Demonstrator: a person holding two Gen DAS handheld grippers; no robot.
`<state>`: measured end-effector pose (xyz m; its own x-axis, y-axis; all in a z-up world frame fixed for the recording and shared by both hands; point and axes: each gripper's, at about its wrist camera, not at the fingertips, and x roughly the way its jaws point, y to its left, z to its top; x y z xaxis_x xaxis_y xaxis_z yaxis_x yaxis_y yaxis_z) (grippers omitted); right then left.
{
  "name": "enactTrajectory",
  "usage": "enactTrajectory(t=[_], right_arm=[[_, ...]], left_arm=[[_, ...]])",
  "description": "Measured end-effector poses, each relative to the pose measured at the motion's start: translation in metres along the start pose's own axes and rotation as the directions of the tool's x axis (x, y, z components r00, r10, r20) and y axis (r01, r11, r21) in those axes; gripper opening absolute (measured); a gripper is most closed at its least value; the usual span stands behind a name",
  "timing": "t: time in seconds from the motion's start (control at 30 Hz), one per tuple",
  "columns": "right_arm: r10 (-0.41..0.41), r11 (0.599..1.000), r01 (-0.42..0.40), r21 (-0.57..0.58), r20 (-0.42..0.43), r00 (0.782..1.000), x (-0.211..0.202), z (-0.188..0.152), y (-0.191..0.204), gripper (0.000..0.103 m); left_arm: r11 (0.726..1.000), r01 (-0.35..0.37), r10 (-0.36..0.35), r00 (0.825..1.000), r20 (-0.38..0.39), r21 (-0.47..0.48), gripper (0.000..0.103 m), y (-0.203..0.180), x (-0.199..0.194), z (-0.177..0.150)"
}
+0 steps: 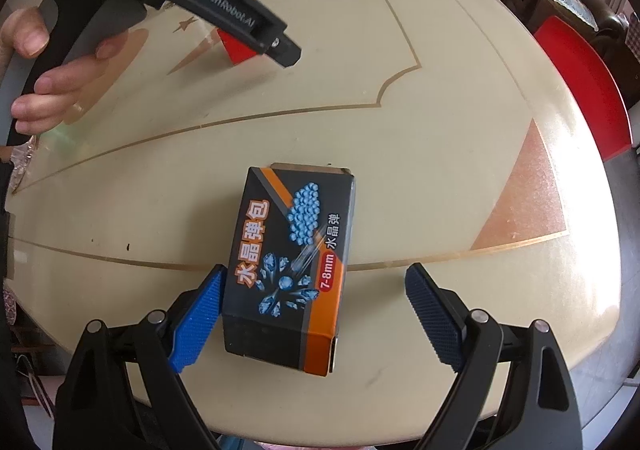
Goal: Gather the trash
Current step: 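Lower the left tool onto the red cube while the right tool grips the black-and-orange box, then lift the red cube with the left tool while the right tool lifts the box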
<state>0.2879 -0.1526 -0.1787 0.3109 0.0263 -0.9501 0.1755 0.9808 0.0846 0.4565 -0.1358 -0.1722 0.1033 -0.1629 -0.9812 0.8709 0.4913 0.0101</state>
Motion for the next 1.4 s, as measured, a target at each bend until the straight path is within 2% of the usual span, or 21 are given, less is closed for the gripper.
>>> enactTrajectory(t=[0.23, 0.37, 0.43, 0.5, 0.67, 0.8, 0.87, 1.07, 1.23, 1.27, 1.4], right_arm=[[-0.057, 0.998, 0.058, -0.015, 0.031, 0.998, 0.002, -0.007, 0.015, 0.084], [-0.084, 0.996, 0.085, -0.021, 0.052, 0.995, 0.002, -0.012, 0.021, 0.079], [-0.083, 0.996, 0.085, -0.023, 0.059, 0.995, 0.002, -0.013, 0.022, 0.074], [-0.084, 0.996, 0.086, -0.025, 0.069, 0.994, -0.002, -0.014, 0.023, 0.054], [-0.035, 0.999, 0.036, -0.016, 0.064, 0.997, -0.007, -0.014, 0.011, 0.054], [0.027, 1.0, -0.028, 0.012, 0.052, 0.998, -0.01, -0.011, -0.005, 0.053], [0.01, 1.0, -0.01, 0.002, 0.06, 0.998, -0.014, -0.012, -0.007, 0.053], [0.002, 1.0, -0.001, -0.012, 0.086, 0.996, -0.025, -0.01, -0.008, 0.053], [-0.006, 1.0, 0.008, -0.022, 0.101, 0.995, -0.031, -0.006, -0.01, 0.053], [-0.006, 1.0, 0.008, -0.024, 0.107, 0.994, -0.035, -0.006, -0.01, 0.053], [-0.01, 0.999, 0.016, -0.043, 0.124, 0.992, -0.045, -0.01, -0.005, 0.053]], left_arm=[[1.0, 0.012, -0.012, 1.0, -0.01, -0.022, 0.056, -0.001, 0.002, -0.006], [0.999, 0.008, -0.009, 1.0, -0.012, -0.031, 0.055, -0.003, 0.0, -0.009], [0.999, 0.006, -0.006, 1.0, -0.018, -0.041, 0.054, -0.006, 0.0, -0.011], [0.999, 0.001, -0.002, 1.0, -0.025, -0.054, 0.054, -0.007, 0.0, -0.011], [0.996, -0.005, 0.002, 0.999, -0.037, -0.085, 0.051, -0.012, 0.0, -0.012], [0.992, -0.011, 0.006, 0.999, -0.044, -0.125, 0.039, -0.013, -0.002, -0.013], [0.989, -0.016, 0.008, 0.999, -0.053, -0.149, 0.03, -0.01, -0.001, -0.012], [0.98, -0.058, 0.046, 0.997, -0.064, -0.189, 0.03, -0.009, -0.003, -0.015], [0.973, -0.08, 0.072, 0.996, -0.044, -0.216, 0.03, -0.007, -0.015, -0.024], [0.971, -0.086, 0.079, 0.996, -0.04, -0.221, 0.03, -0.023, -0.016, -0.024], [0.967, -0.105, 0.104, 0.994, -0.017, -0.232, 0.03, -0.033, -0.032, -0.037]])
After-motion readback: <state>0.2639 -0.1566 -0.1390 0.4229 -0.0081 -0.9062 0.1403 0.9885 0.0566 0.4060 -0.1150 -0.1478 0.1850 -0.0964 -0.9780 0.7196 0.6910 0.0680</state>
